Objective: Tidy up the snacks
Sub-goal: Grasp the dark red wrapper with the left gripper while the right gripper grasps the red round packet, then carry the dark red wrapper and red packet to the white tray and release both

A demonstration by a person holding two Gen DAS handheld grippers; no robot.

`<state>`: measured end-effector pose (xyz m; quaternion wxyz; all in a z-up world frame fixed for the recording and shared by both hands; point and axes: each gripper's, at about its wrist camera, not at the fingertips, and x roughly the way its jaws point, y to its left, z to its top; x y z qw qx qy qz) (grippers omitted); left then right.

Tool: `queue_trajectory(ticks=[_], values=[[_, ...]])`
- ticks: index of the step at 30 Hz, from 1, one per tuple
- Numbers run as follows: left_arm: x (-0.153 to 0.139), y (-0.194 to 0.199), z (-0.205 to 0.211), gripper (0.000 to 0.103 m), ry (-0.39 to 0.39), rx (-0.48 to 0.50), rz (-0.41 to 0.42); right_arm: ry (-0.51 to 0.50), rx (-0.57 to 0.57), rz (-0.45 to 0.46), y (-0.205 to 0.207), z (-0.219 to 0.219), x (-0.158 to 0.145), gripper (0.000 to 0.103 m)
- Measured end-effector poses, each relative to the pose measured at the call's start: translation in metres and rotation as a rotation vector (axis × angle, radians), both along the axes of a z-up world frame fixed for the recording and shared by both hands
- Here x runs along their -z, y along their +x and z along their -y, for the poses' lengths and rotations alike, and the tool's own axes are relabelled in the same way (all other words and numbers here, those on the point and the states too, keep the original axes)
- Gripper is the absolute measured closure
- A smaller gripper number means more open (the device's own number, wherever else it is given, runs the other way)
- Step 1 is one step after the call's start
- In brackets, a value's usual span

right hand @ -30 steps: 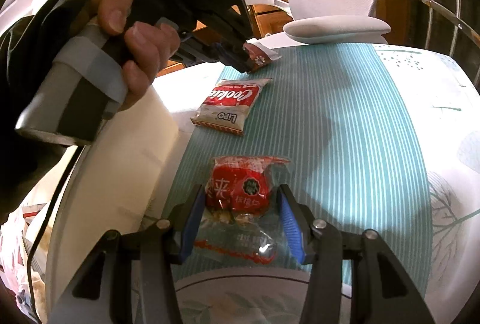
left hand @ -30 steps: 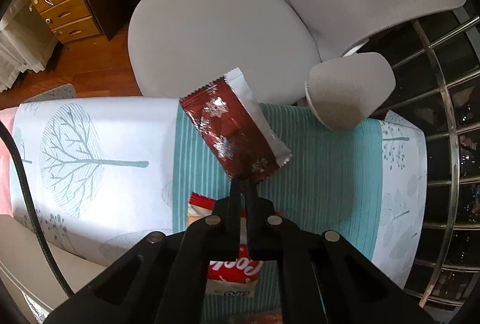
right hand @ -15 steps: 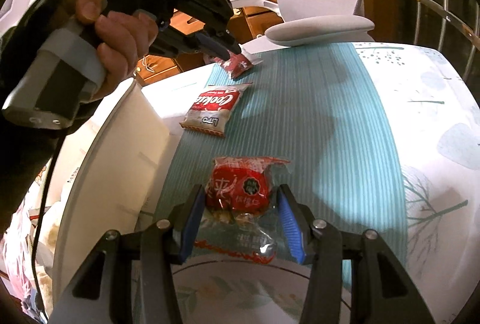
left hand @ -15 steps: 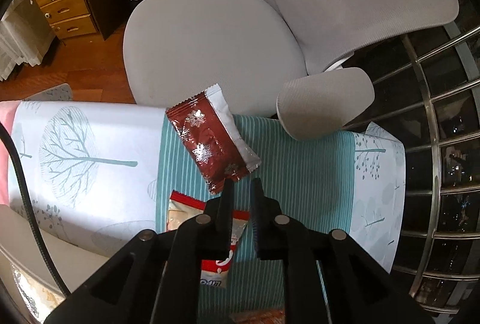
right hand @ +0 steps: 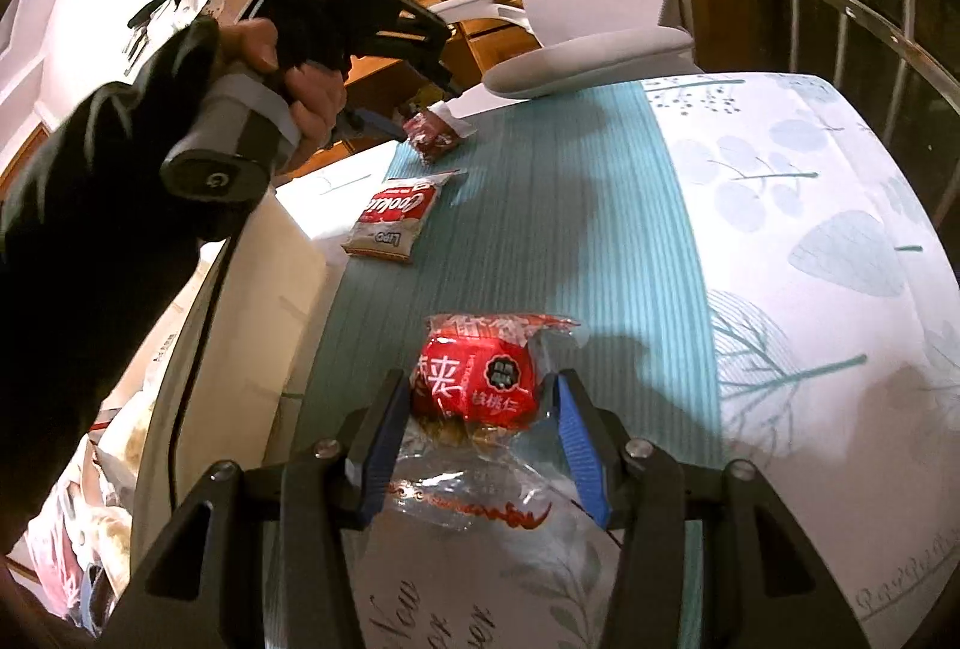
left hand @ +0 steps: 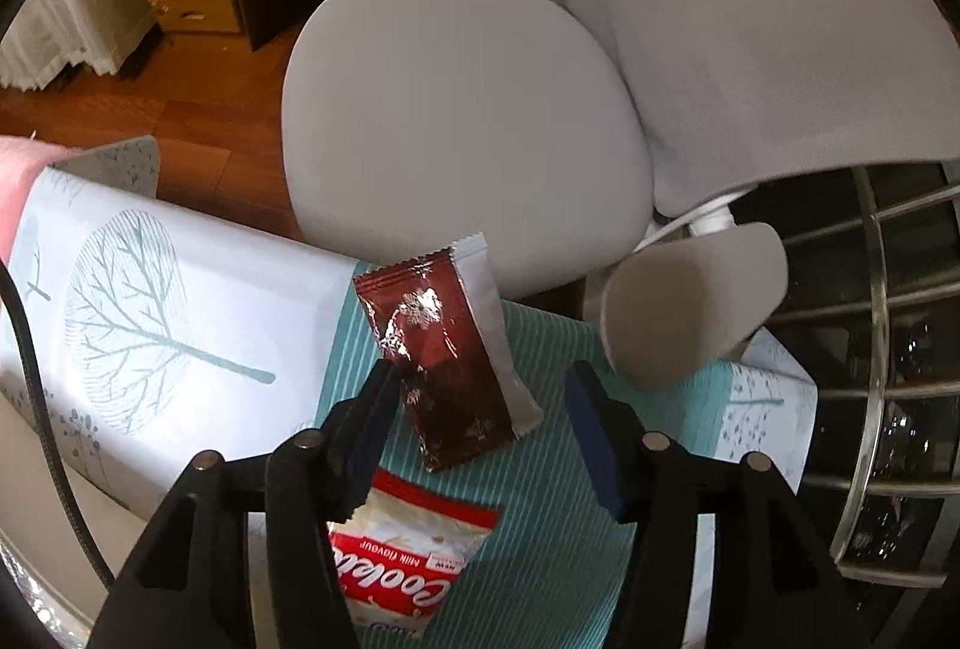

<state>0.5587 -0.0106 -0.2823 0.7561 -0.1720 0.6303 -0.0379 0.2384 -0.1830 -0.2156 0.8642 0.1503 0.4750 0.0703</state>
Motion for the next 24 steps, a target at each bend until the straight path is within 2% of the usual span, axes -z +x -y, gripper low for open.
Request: queue_trajectory(ticks=[5, 9, 11, 12, 14, 15, 24], values=[[0.008, 0.005, 0.001, 0.046, 0.001, -0.030, -0.001, 0.002, 0.017, -0.012, 0.000, 0.008, 0.000, 0.053], [0.010, 0.008, 0.007, 0.047, 0.067, -0.015, 0.000, 0.010, 0.026, -0.017, 0.001, 0.013, -0.002, 0.053], [0.013, 0.008, 0.009, 0.054, 0.080, -0.008, -0.007, 0.011, 0.029, -0.020, 0.002, 0.014, -0.003, 0.053], [0.012, 0.008, 0.010, 0.060, 0.099, -0.008, 0.002, 0.011, 0.029, -0.023, 0.002, 0.014, -0.003, 0.053], [0.014, 0.008, 0.011, 0.062, 0.104, -0.006, -0.003, 0.012, 0.030, -0.025, 0.001, 0.016, -0.004, 0.053], [0.014, 0.007, 0.011, 0.067, 0.105, -0.007, -0.008, 0.013, 0.031, -0.026, 0.001, 0.016, -0.005, 0.053], [0.006, -0.008, 0.009, 0.070, 0.081, 0.019, -0.040, 0.006, 0.038, -0.028, -0.004, 0.017, -0.017, 0.053]])
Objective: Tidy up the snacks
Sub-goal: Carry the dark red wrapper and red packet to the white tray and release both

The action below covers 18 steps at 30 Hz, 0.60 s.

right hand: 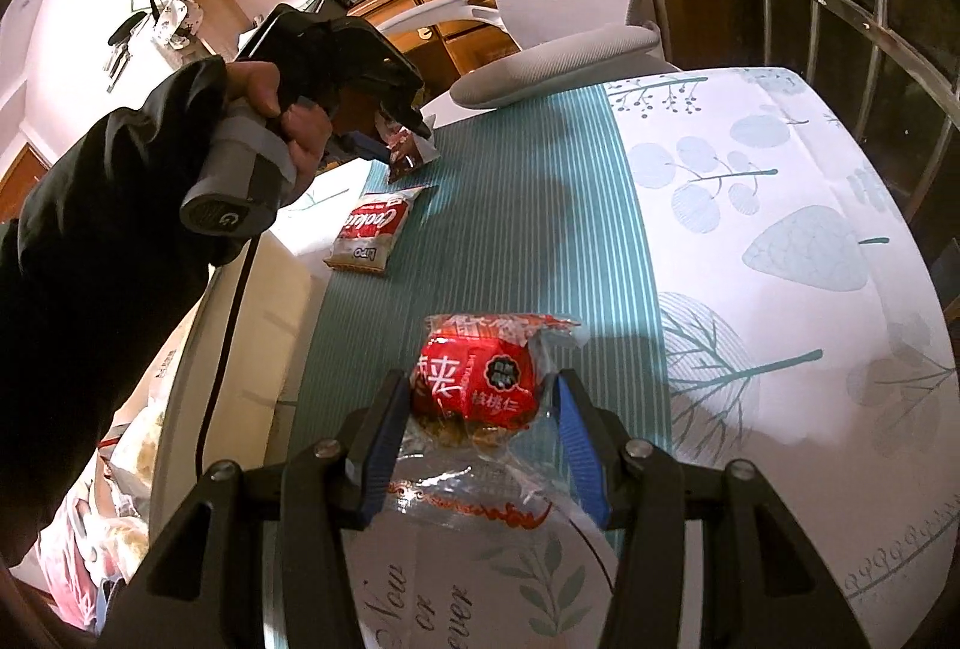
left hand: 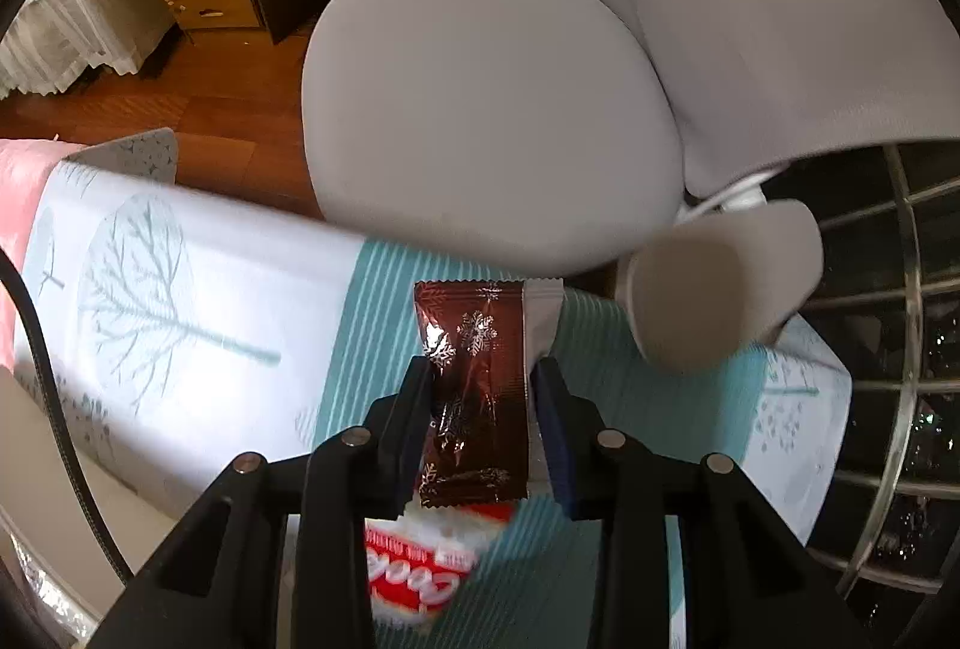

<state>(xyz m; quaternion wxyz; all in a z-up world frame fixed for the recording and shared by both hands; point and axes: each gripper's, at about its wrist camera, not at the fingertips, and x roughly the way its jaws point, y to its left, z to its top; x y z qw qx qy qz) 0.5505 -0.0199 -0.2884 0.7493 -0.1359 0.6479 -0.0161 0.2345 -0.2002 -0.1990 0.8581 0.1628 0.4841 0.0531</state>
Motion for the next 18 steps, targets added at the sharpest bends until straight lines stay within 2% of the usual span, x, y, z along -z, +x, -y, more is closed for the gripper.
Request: queue_trajectory(ticks=[7, 18], values=[[-0.031, -0.032, -0.001, 0.070, -0.029, 0.065, -0.033, -0.005, -0.009, 0.011, -0.006, -0.007, -0.020, 0.053], [-0.116, -0.114, -0.033, 0.070, -0.116, 0.176, -0.036, 0.011, -0.033, 0.041, -0.030, -0.040, -0.065, 0.053]])
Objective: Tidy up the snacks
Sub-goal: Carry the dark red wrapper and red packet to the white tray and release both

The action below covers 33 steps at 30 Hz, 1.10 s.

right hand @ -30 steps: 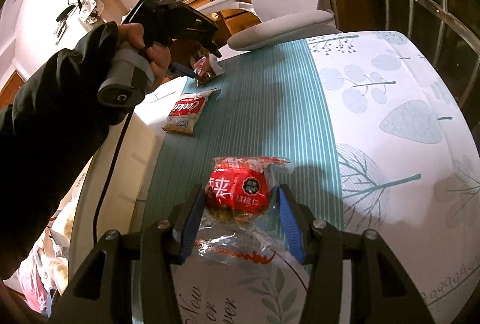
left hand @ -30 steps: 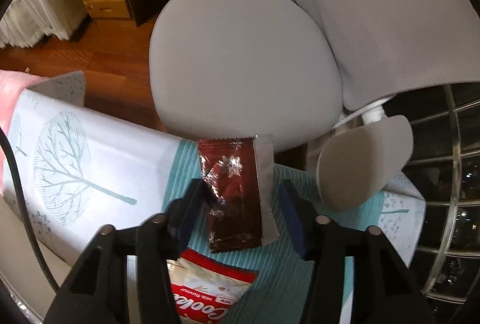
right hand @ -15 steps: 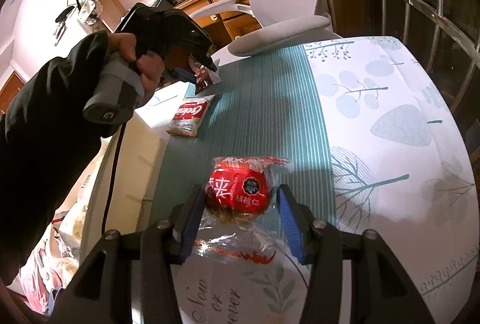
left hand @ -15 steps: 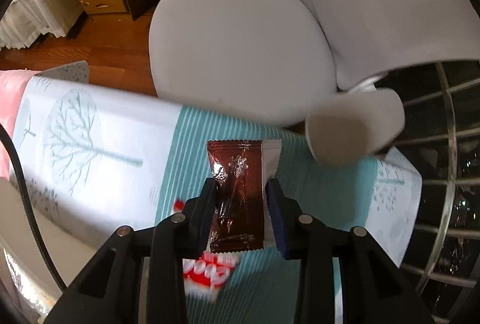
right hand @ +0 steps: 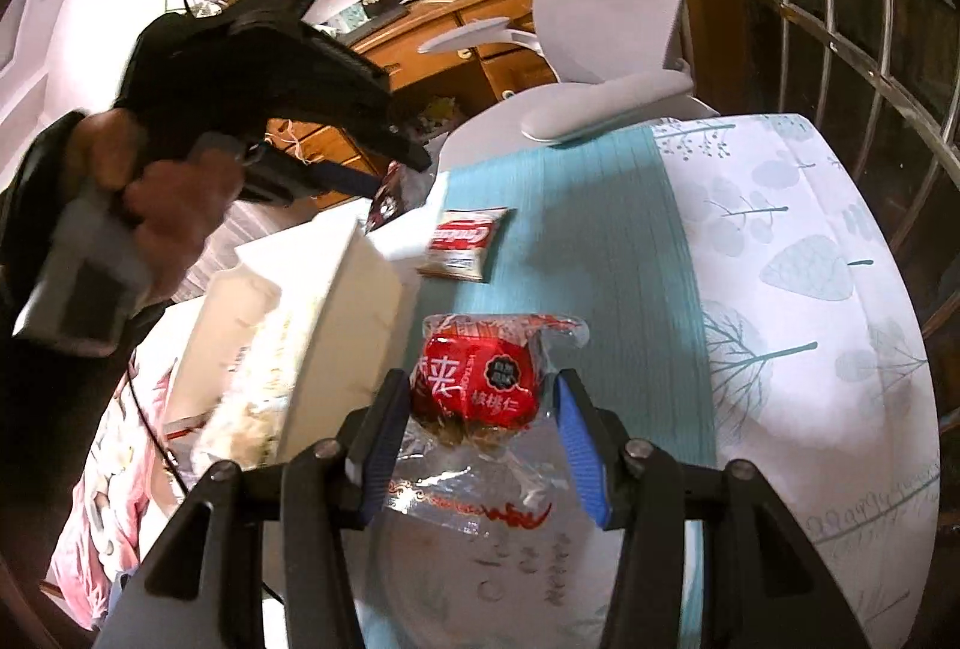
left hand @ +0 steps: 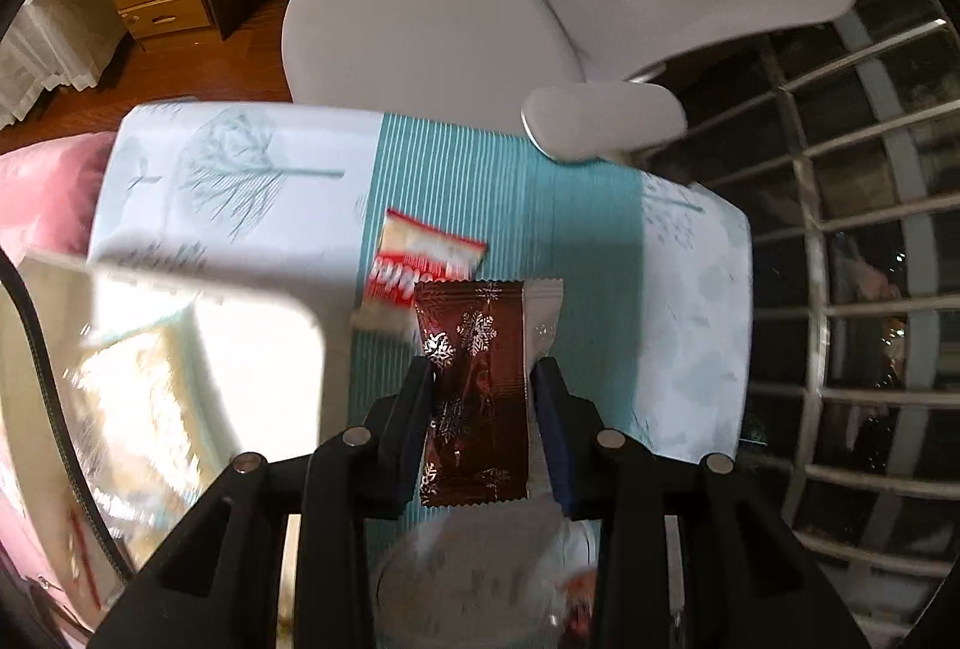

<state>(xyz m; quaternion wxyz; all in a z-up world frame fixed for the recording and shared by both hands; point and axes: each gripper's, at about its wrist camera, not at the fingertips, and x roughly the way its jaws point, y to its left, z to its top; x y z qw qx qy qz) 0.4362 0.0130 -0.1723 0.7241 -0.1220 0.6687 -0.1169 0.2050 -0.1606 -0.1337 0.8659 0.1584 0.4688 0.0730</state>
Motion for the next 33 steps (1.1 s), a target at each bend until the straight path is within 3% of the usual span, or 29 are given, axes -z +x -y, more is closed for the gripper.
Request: queue_trajectory(ticks=[9, 16, 26, 33], values=[[-0.055, -0.074, -0.062, 0.070, -0.045, 0.049, 0.042, 0.010, -0.029, 0.041, -0.021, -0.043, -0.031, 0.053], [-0.078, -0.111, -0.109, 0.070, -0.053, 0.088, 0.085, 0.038, -0.021, 0.034, -0.032, -0.086, -0.041, 0.053], [-0.082, -0.136, -0.177, 0.070, -0.042, 0.130, 0.120, 0.071, 0.037, 0.039, -0.036, -0.140, -0.047, 0.053], [-0.076, -0.150, -0.214, 0.070, -0.036, 0.141, 0.113, 0.039, 0.049, 0.058, -0.035, -0.173, -0.057, 0.053]])
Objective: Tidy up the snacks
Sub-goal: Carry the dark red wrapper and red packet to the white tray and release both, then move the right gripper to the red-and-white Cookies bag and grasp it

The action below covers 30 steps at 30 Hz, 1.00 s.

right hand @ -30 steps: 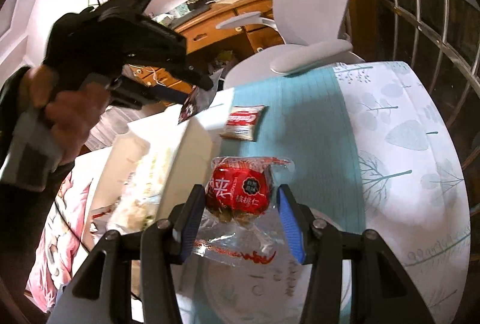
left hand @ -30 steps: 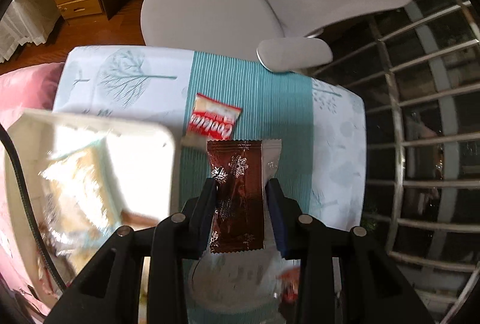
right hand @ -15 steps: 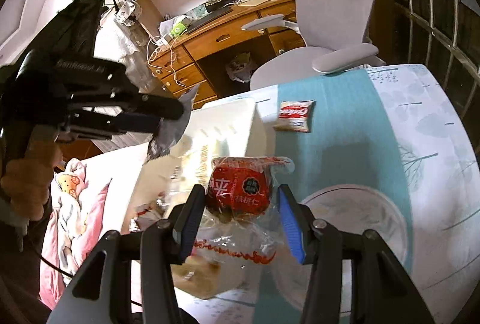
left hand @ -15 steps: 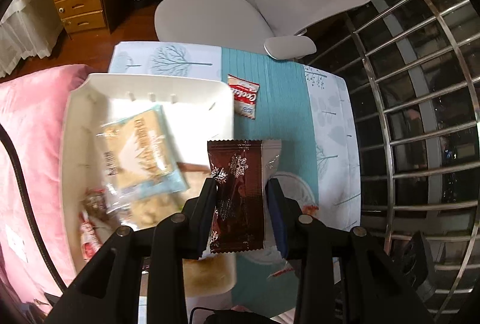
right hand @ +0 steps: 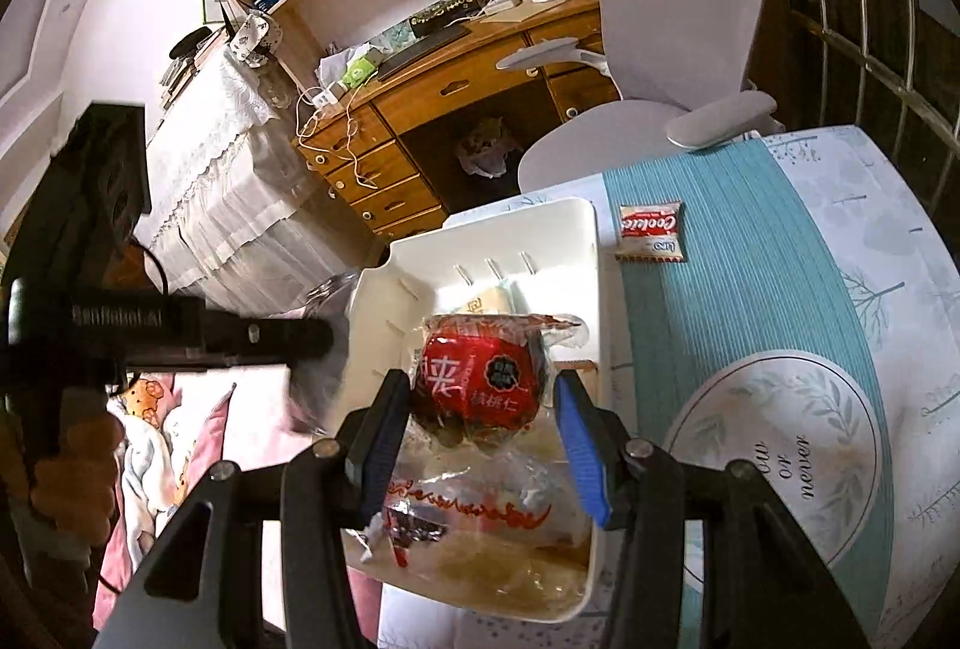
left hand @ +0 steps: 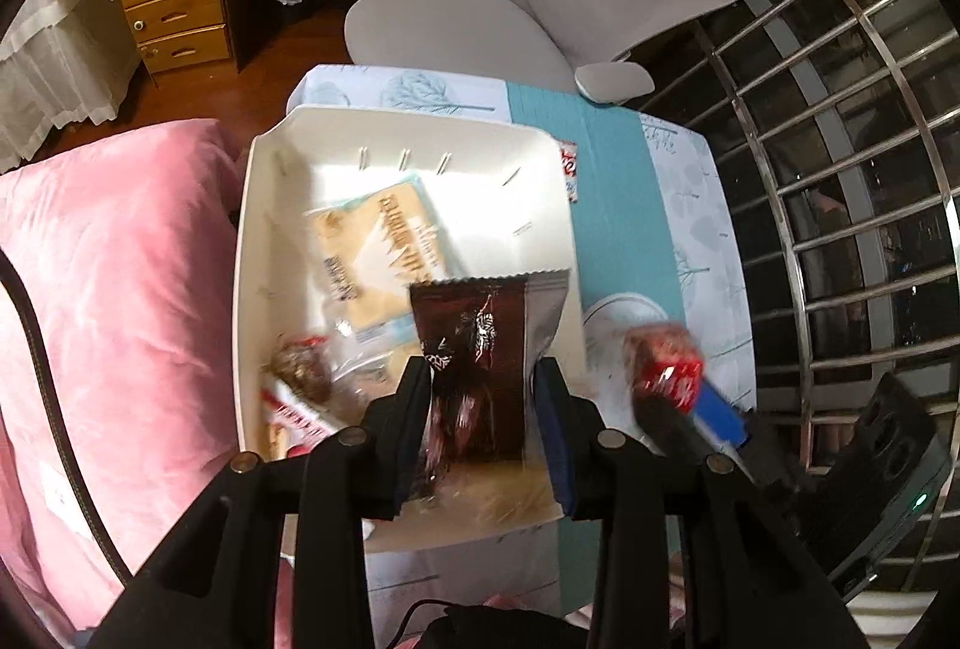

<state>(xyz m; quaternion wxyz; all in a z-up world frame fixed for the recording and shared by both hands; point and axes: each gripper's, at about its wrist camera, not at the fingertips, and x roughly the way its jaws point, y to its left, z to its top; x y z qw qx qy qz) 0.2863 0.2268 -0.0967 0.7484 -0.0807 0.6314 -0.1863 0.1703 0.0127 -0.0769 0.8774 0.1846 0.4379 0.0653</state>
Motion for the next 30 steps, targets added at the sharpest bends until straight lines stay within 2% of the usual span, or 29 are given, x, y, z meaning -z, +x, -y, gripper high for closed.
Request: queue_trajectory(ticks=[1, 2, 3, 5, 7, 14, 24, 27, 30], values=[[0.000, -0.002, -0.003, 0.070, 0.000, 0.002, 0.005, -0.005, 0.000, -0.001, 0.001, -0.003, -0.001, 0.053], [0.001, -0.004, -0.006, 0.065, -0.003, -0.001, 0.014, -0.011, 0.000, -0.006, 0.003, -0.006, -0.002, 0.053], [0.001, -0.005, -0.006, 0.052, -0.005, -0.004, 0.018, -0.015, -0.004, -0.015, 0.004, -0.009, -0.002, 0.051], [0.002, -0.011, -0.011, 0.039, -0.013, -0.011, 0.033, -0.028, -0.012, -0.054, 0.011, -0.014, 0.000, 0.049], [0.003, -0.016, -0.013, 0.039, -0.011, -0.005, 0.049, -0.045, 0.005, -0.097, 0.016, -0.015, 0.003, 0.044], [0.011, -0.030, -0.022, 0.033, -0.011, 0.004, 0.067, -0.034, 0.064, -0.194, 0.032, -0.005, 0.007, 0.037], [0.029, -0.041, -0.018, 0.030, 0.008, 0.009, 0.118, 0.007, 0.194, -0.311, 0.082, 0.038, 0.012, 0.030], [0.037, -0.042, -0.014, 0.030, 0.034, -0.007, 0.133, 0.001, 0.230, -0.325, 0.103, 0.054, 0.014, 0.028], [0.045, -0.040, -0.009, 0.030, 0.103, -0.030, 0.146, 0.007, 0.243, -0.328, 0.126, 0.066, 0.018, 0.027]])
